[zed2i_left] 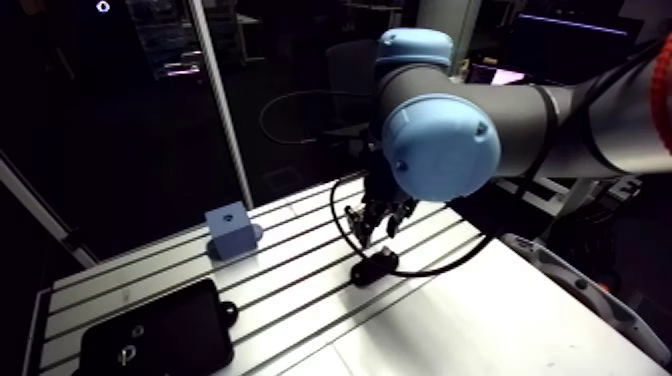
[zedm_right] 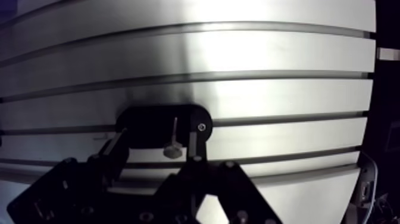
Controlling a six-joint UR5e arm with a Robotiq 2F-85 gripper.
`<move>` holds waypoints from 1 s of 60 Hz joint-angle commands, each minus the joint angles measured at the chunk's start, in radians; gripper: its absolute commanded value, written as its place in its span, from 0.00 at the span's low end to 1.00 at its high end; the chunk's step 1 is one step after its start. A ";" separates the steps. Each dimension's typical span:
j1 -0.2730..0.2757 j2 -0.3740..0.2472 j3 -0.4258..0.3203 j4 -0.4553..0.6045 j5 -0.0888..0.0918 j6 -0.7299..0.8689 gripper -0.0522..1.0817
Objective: Pick up the M10 bolt and insert it into the hex recess until seated.
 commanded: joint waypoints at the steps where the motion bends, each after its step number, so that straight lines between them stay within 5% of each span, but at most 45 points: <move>1: -0.002 0.000 0.007 -0.002 0.000 0.000 0.39; 60: -0.010 0.012 0.012 -0.002 0.000 -0.012 0.39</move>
